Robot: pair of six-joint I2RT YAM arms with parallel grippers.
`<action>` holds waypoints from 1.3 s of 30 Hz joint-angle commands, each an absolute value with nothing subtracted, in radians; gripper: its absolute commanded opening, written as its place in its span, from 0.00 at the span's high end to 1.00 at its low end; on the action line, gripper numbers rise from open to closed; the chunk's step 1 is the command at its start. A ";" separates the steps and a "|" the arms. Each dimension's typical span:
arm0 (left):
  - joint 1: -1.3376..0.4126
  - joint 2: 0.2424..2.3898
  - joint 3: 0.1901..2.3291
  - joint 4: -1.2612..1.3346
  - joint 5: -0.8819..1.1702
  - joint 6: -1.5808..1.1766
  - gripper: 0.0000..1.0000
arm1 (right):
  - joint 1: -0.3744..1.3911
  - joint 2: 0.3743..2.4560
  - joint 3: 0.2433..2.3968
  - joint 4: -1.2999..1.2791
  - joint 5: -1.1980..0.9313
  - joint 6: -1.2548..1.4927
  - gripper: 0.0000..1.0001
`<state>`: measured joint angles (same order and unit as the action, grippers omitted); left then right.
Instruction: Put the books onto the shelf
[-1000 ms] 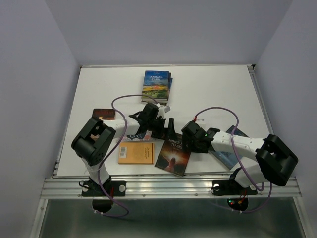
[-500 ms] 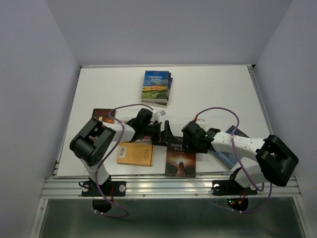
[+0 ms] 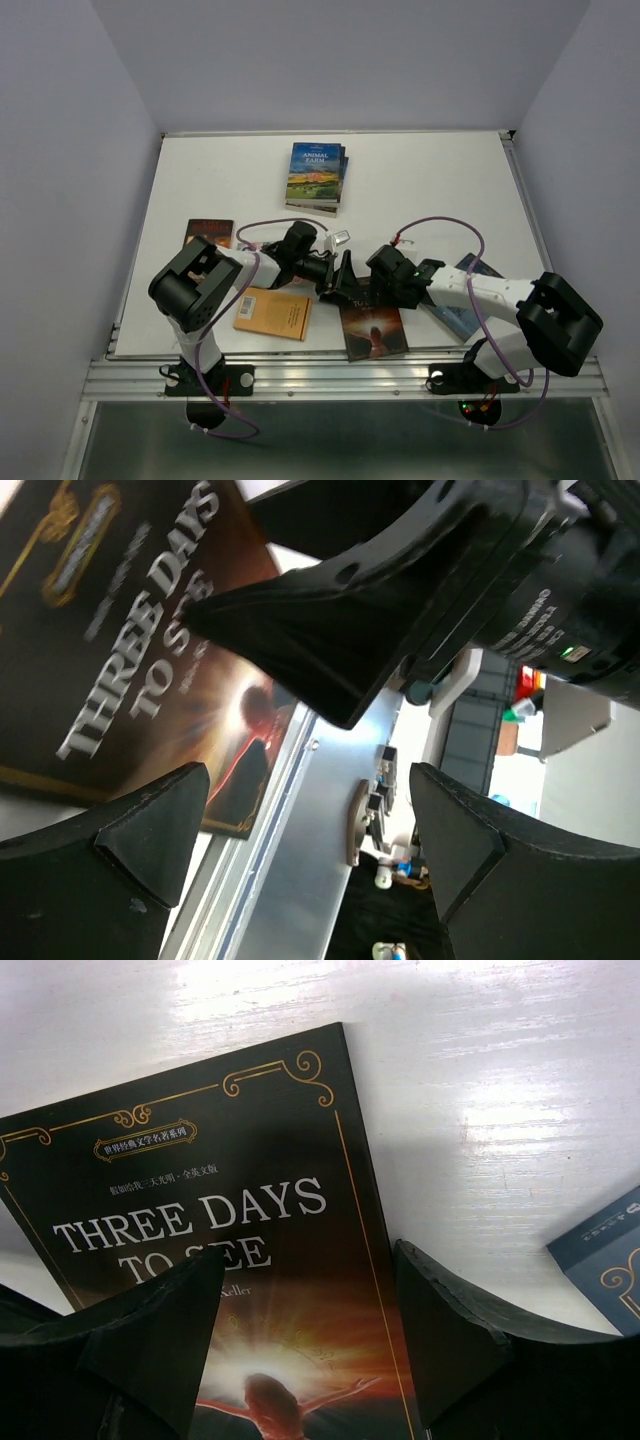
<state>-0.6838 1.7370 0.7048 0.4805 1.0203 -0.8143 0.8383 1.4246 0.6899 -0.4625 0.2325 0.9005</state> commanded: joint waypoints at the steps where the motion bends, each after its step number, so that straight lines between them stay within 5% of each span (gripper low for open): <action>1: -0.686 1.784 0.761 0.577 1.086 -0.838 0.09 | 0.848 1.554 0.552 -0.393 0.092 0.985 0.28; 5: -0.660 1.723 0.735 0.521 0.969 -0.806 0.09 | 0.839 1.537 0.542 -0.393 0.090 0.973 0.28; 9: -0.655 1.684 0.841 0.117 0.651 -0.609 0.06 | 0.821 1.543 0.543 -0.393 0.092 0.940 0.30; 12: -0.657 1.687 0.822 0.118 0.592 -0.604 0.04 | 0.779 1.574 0.561 -0.393 0.120 0.908 0.48; 19: -0.655 1.836 0.997 0.129 0.557 -0.575 0.05 | 0.643 1.660 0.612 -0.373 0.152 0.819 0.70; 31: -0.649 2.097 1.421 0.163 0.531 -0.522 0.04 | 0.365 1.749 0.758 -0.310 0.245 0.680 0.73; 39: -0.647 2.068 1.651 0.058 0.499 -0.446 0.01 | 0.264 1.781 0.867 -0.288 0.261 0.592 0.70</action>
